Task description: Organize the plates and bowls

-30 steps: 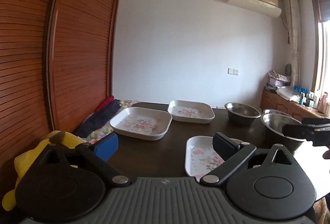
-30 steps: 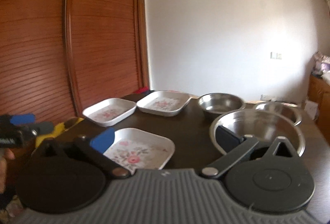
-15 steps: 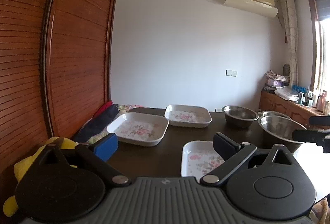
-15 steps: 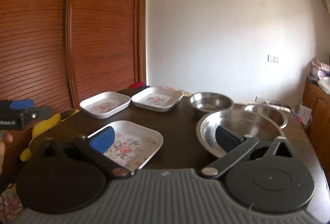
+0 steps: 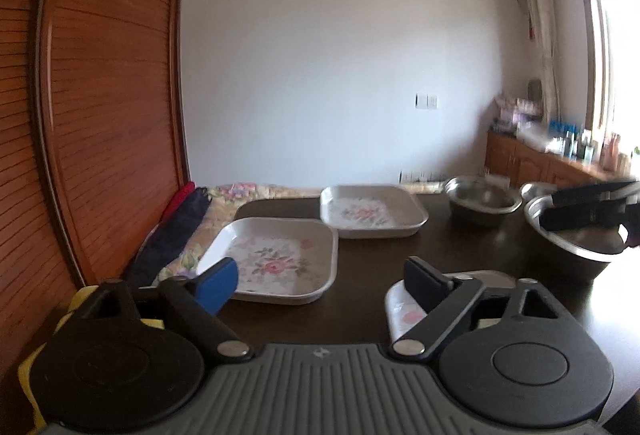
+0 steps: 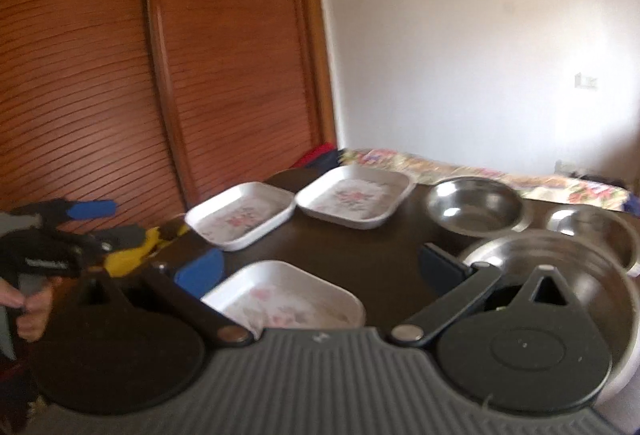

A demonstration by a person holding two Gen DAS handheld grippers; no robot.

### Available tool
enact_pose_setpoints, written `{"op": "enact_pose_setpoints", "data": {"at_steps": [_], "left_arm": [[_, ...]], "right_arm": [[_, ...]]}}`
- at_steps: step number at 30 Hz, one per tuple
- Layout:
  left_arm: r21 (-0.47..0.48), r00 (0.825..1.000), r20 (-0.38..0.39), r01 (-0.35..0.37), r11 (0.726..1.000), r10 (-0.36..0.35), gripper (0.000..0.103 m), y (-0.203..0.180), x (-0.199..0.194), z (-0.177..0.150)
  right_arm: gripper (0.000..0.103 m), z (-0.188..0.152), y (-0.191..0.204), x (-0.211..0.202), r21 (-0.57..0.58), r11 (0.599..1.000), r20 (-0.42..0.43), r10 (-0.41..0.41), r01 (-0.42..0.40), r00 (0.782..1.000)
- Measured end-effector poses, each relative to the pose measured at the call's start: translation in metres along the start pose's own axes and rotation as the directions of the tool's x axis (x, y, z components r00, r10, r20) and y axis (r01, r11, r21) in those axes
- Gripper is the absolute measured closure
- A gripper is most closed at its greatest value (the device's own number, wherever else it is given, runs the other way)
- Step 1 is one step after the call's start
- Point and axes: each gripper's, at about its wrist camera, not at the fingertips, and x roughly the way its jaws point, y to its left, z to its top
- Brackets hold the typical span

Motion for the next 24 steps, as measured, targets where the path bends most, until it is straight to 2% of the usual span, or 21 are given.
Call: {"op": "enact_pose_setpoints", "data": {"at_steps": [2,5,7,12,15,17,20,24], "left_arm": [[0.021,1.000,-0.025,-0.009,1.000,0.009,0.018,0.011,0.014,0.003],[0.037,0.998,-0.058,-0.025,0.999,0.027,0.025,0.028,0.034,0.007],[0.026,0.997,-0.075,-0.024,0.999,0.026,0.026,0.040,0.047,0.010],[-0.014,0.991,-0.128,-0.048,0.999,0.046,0.026,0.071,0.081,0.017],[0.000,0.985,-0.157,-0.071,0.998,0.070,0.026,0.082,0.095,0.017],[0.001,0.981,-0.178,-0.076,0.997,0.075,0.036,0.089,0.104,0.016],[-0.030,0.974,-0.219,-0.067,0.997,0.059,0.043,0.100,0.116,0.012],[-0.063,0.970,-0.234,-0.077,0.995,0.060,0.043,0.109,0.122,0.010]], "right_arm": [[0.004,0.011,0.006,0.016,-0.005,0.999,-0.020,0.036,-0.036,0.999],[0.021,0.026,0.017,0.044,-0.013,0.998,-0.051,0.059,-0.059,0.997],[0.024,0.032,0.024,0.063,-0.005,0.997,-0.079,0.077,-0.078,0.994],[0.040,0.040,0.036,0.113,-0.002,0.995,-0.164,0.099,-0.100,0.981],[0.043,0.042,0.042,0.136,-0.006,0.995,-0.210,0.097,-0.100,0.973],[0.043,0.046,0.039,0.147,0.004,0.995,-0.237,0.098,-0.100,0.967],[0.044,0.050,0.037,0.167,0.038,0.994,-0.289,0.107,-0.100,0.951],[0.047,0.054,0.034,0.191,0.074,0.994,-0.330,0.103,-0.083,0.938]]}}
